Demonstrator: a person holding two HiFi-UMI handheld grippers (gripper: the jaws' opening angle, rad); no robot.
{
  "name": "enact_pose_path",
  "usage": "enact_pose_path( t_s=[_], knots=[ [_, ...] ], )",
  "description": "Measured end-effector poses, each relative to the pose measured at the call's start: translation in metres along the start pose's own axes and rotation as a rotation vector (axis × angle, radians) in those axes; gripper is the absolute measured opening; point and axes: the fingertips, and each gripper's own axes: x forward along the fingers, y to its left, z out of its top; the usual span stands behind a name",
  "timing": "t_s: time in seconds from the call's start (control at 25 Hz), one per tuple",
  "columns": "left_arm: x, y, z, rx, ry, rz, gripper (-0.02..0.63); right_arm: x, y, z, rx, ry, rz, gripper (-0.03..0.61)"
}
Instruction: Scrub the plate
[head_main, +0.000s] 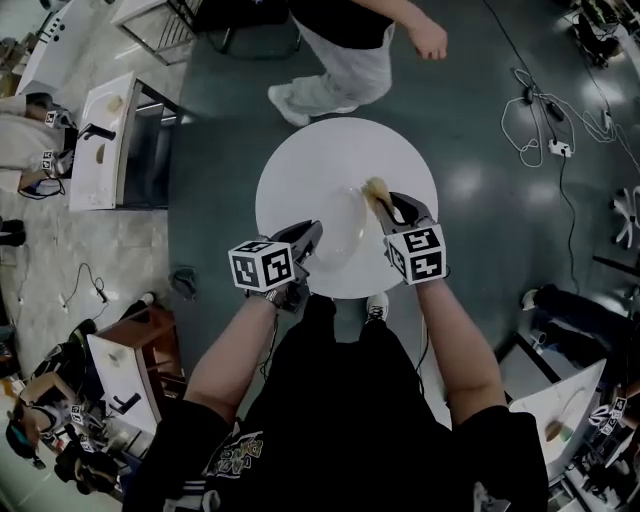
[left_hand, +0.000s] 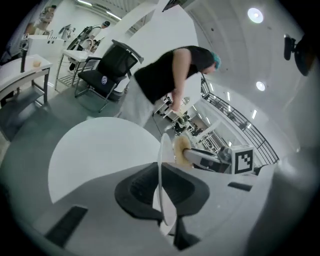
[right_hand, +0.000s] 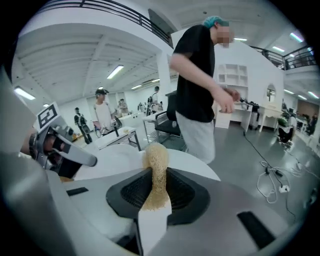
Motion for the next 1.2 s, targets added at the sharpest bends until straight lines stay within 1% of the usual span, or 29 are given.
enact_pose_path(
  t_s=[0.08,0.2,0.32,0.4,0.56,0.72,0.92,1.08,1.2],
  knots=[
    [0.000,0.018,-0.004,-0.020,-0.006,0.043,0.025,0.008,-0.018,-0.011,0.036,0.020,-0.044,0.094],
    [0.004,0.047,-0.008,-0.028,-0.019,0.126,0.025,0.021,-0.037,-0.036,0.099,0.071,-0.085,0.094],
    [0.010,0.072,-0.010,-0.014,-0.021,0.196,0.025,0.033,-0.047,-0.060,0.156,0.119,-0.111,0.094],
    [0.014,0.084,-0.010,-0.021,-0.028,0.221,0.025,0.040,-0.048,-0.074,0.175,0.147,-0.121,0.094],
    [0.024,0.103,-0.006,-0.034,-0.034,0.248,0.025,0.053,-0.053,-0.093,0.214,0.185,-0.136,0.094],
    [0.034,0.114,-0.002,-0.048,-0.045,0.253,0.025,0.063,-0.054,-0.100,0.237,0.197,-0.139,0.094],
    [0.042,0.118,0.001,-0.056,-0.055,0.249,0.025,0.071,-0.056,-0.099,0.231,0.192,-0.148,0.094],
    [0.045,0.125,-0.002,-0.054,-0.060,0.284,0.026,0.073,-0.057,-0.100,0.204,0.199,-0.163,0.094],
    [0.046,0.130,-0.003,-0.032,-0.061,0.309,0.026,0.074,-0.054,-0.101,0.187,0.198,-0.173,0.094]
  ],
)
